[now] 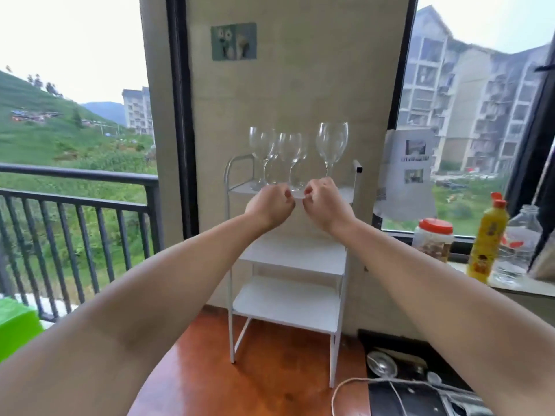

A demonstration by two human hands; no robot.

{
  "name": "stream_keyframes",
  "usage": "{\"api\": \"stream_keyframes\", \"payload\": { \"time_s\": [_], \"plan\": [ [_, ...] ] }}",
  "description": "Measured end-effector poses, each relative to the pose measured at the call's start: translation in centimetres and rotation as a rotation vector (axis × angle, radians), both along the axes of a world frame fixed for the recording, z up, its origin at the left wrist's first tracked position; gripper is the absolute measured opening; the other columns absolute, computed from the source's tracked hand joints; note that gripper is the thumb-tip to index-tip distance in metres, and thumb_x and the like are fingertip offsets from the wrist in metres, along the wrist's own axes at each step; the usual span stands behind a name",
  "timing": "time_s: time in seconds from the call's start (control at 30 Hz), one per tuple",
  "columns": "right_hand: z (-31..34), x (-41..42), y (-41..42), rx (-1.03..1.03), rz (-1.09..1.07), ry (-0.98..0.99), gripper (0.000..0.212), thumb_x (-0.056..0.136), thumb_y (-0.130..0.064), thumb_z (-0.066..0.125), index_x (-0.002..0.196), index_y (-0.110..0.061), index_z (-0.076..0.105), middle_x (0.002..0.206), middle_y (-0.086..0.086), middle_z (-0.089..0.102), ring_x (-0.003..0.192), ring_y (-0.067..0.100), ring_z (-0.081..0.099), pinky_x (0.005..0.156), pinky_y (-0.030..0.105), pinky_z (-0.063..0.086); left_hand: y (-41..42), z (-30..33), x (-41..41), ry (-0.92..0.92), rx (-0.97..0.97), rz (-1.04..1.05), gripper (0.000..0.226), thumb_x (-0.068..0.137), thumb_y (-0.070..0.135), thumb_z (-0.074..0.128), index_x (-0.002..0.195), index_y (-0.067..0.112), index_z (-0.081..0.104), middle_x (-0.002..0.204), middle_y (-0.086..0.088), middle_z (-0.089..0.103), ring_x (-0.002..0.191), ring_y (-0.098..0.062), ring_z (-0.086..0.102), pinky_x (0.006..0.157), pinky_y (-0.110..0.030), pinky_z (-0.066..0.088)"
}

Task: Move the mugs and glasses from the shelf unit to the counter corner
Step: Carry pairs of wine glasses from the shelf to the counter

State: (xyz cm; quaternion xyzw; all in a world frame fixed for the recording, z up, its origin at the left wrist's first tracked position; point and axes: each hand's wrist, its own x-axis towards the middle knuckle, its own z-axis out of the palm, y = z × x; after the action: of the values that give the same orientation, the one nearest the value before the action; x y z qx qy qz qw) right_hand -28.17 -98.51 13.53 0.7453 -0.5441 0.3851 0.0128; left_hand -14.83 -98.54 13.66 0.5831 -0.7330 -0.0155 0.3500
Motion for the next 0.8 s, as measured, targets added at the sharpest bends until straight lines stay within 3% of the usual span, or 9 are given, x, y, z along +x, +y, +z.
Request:
{"api": "stream_keyframes", "payload": {
  "time_s": [0.07,0.13,0.2,0.27,0.33,0.43,0.53,0.63,0.8],
  "plan": [
    [1.9,-0.3,-2.1,-0.008,-0.053,-0.162,0.024,0.092,-0.014,0.047,0.109,-0.004,0.059,0.122,0.016,0.05,0.101,0.033,0.057,0.087,0.036,0.048,-2.3,1.7,-0.4,0.107,-0.002,-0.019,0.026,0.09,0.014,0.042,0.065,0.01,0.049,0.068,-0.008,0.054,0.07,-0.027,0.049,0.056,-0.029,0.037],
    [3.2,-0.6,-4.1,0.085,-0.069,-0.419,0.033,0.089,-0.013,0.047,0.12,-0.003,0.053,0.126,0.018,0.049,0.105,0.034,0.059,0.088,0.042,0.053,-4.5,2.9,-0.8,0.258,0.034,-0.011,0.029,0.087,0.009,0.043,0.062,0.004,0.056,0.065,-0.013,0.058,0.07,-0.032,0.056,0.054,-0.03,0.047],
    [4.2,-0.9,-6.2,0.203,-0.071,-0.687,0.046,0.087,-0.01,0.046,0.133,-0.003,0.042,0.129,0.017,0.049,0.108,0.035,0.06,0.079,0.043,0.058,-7.2,3.9,-1.2,0.436,0.106,-0.021,0.026,0.087,0.006,0.045,0.09,-0.007,0.067,0.086,-0.022,0.066,0.077,-0.036,0.064,0.07,-0.04,0.059],
    [4.9,-0.9,-7.8,0.292,-0.064,-0.826,0.05,0.087,-0.008,0.045,0.136,-0.003,0.038,0.128,0.016,0.053,0.107,0.033,0.063,0.079,0.045,0.059,-9.3,4.1,-1.6,0.592,0.233,-0.071,0.027,0.089,0.005,0.048,0.108,-0.005,0.063,0.099,-0.021,0.064,0.074,-0.032,0.063,0.064,-0.039,0.06],
    [4.9,-0.5,-8.9,0.343,-0.045,-0.902,0.046,0.088,-0.008,0.046,0.135,-0.004,0.042,0.12,0.015,0.058,0.097,0.03,0.067,0.074,0.046,0.061,-10.7,3.9,-1.8,0.704,0.33,-0.123,0.021,0.092,0.007,0.049,0.108,0.0,0.06,0.103,-0.02,0.062,0.066,-0.028,0.06,0.044,-0.029,0.055],
    [4.8,0.2,-9.8,0.397,0.004,-1.001,0.043,0.092,-0.01,0.046,0.135,-0.007,0.044,0.122,0.013,0.059,0.08,0.024,0.069,0.046,0.033,0.058,-11.8,3.8,-1.7,0.785,0.374,-0.128,0.011,0.092,0.006,0.049,0.086,0.0,0.057,0.08,-0.017,0.058,0.049,-0.023,0.056,0.029,-0.02,0.045],
    [4.3,0.3,-10.5,0.411,-0.005,-1.077,0.041,0.097,-0.009,0.038,0.138,-0.011,0.044,0.129,0.009,0.057,0.078,0.024,0.068,0.035,0.027,0.052,-12.4,3.5,-1.5,0.827,0.383,-0.12,0.017,0.091,0.0,0.045,0.076,0.003,0.052,0.073,-0.013,0.052,0.045,-0.022,0.053,0.027,-0.018,0.043],
    [4.1,-0.1,-10.3,0.406,-0.013,-1.162,0.043,0.099,-0.004,0.028,0.138,-0.01,0.044,0.126,0.008,0.058,0.078,0.027,0.068,0.033,0.028,0.052,-12.7,3.4,-1.6,0.848,0.372,-0.131,0.017,0.091,-0.003,0.042,0.097,-0.005,0.058,0.076,-0.014,0.055,0.043,-0.023,0.053,0.028,-0.019,0.044],
    [4.0,-0.3,-9.9,0.314,-0.056,-0.992,0.038,0.101,-0.011,0.032,0.137,-0.002,0.041,0.121,0.016,0.051,0.054,0.019,0.064,0.031,0.022,0.047,-12.3,3.3,-1.7,0.878,0.355,-0.17,0.018,0.093,-0.001,0.046,0.104,-0.007,0.06,0.084,-0.018,0.06,0.047,-0.023,0.056,0.031,-0.02,0.047]
  ]
}}
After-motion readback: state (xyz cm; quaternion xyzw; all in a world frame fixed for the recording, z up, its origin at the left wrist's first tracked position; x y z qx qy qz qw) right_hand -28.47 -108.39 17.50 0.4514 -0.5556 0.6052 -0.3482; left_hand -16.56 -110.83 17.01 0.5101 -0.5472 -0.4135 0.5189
